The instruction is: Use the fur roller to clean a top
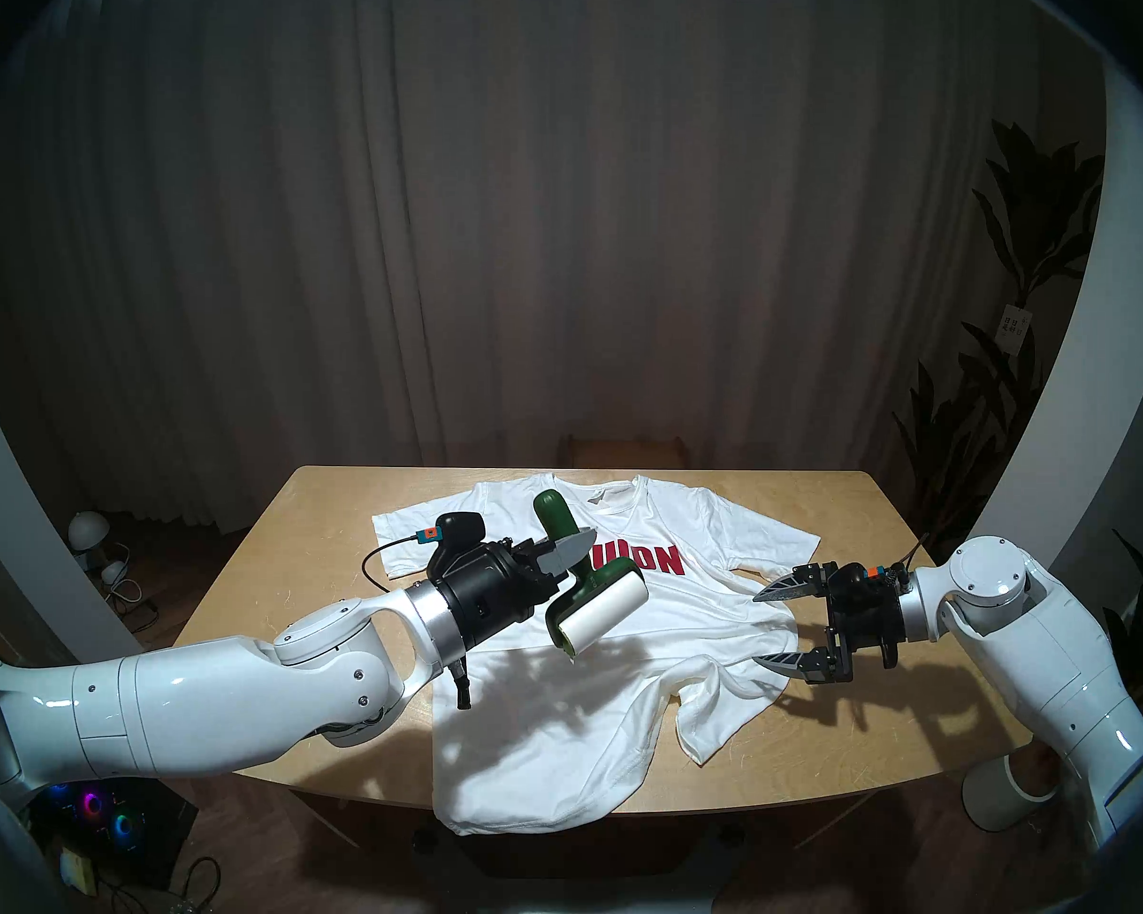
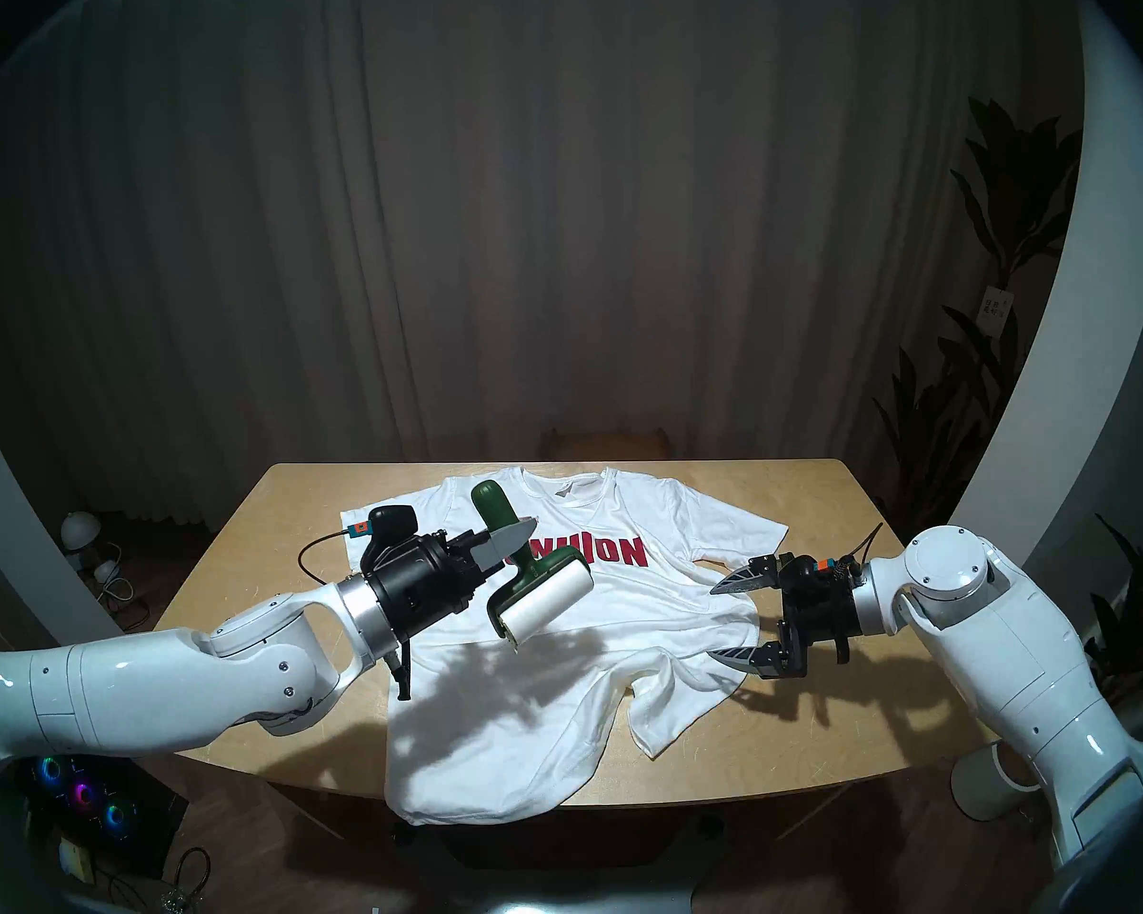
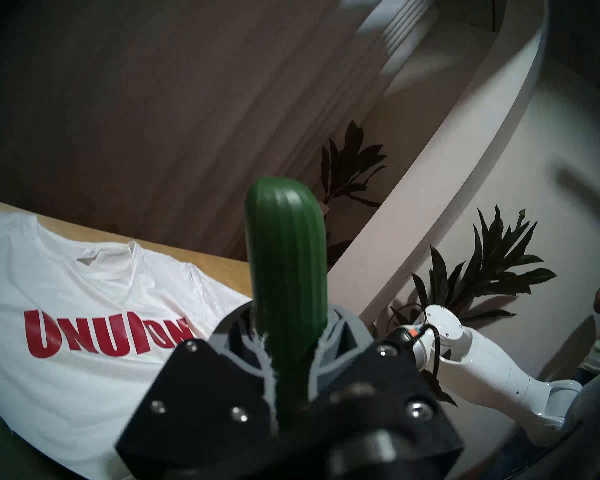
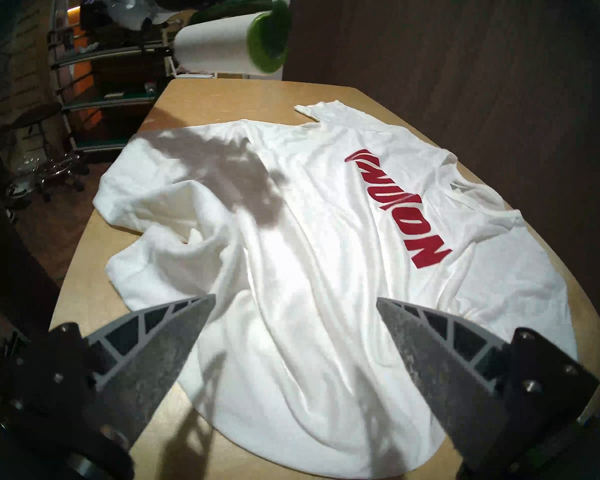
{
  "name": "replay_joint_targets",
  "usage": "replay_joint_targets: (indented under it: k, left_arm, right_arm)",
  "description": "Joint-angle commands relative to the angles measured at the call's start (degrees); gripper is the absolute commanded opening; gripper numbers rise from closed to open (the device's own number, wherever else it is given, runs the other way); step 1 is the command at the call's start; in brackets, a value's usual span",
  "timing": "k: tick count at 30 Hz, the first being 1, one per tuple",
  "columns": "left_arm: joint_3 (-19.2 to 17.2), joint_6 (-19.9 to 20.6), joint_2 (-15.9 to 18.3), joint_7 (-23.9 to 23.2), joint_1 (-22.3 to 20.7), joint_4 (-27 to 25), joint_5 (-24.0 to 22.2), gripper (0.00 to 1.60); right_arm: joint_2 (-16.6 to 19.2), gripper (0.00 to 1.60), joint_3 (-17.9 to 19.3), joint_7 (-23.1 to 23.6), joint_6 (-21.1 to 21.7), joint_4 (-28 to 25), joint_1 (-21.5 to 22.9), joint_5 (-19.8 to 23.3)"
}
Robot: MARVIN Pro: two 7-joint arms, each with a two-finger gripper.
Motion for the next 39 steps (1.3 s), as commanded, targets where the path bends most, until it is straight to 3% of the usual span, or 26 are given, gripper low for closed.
replay_joint_targets:
  k: [1, 3, 6, 12, 19, 25, 33, 39]
  left_arm:
    - [-1.19, -5.84, 1.55, 3.66, 1.23, -2.3, 3.08, 0.0]
    - [-0.72, -8.64, 1.83, 6.12, 1.81, -2.44, 4.69, 0.0]
    - [-0.67, -9.81, 2.17, 7.44, 2.15, -2.58, 5.58, 0.0]
    - [-0.76, -12.17, 3.06, 9.83, 2.91, -3.64, 7.09, 0.0]
    - [-0.75, -13.92, 3.62, 11.7, 3.64, -4.54, 8.65, 0.0]
    - [-0.78, -15.05, 3.83, 13.31, 4.17, -5.17, 9.08, 0.0]
    - [-0.6, -15.02, 4.1, 13.44, 4.27, -5.42, 8.65, 0.0]
    - [-0.41, -15.62, 4.09, 13.32, 4.63, -5.31, 8.75, 0.0]
  right_arm:
    - [1.06, 1.6, 1.46, -1.41, -5.52, -2.68, -5.81, 0.63]
    - [0.06, 1.6, 2.31, -3.64, -8.97, -3.55, -8.49, -0.7]
    - [-1.85, 1.6, 2.45, -6.72, -10.68, -3.47, -10.22, -1.43]
    - [-5.66, 1.6, 0.49, -11.2, -13.2, -3.8, -9.72, -3.76]
    - [-7.72, 1.6, -1.34, -13.95, -13.02, -3.61, -8.26, -5.58]
    - [-4.85, 1.6, -1.46, -13.45, -12.1, -4.03, -9.11, -7.37]
    - [1.31, 1.6, 2.06, -10.17, -12.45, -5.04, -13.43, -6.54]
    - [0.63, 1.6, 4.48, -10.46, -12.68, -5.43, -15.74, -4.34]
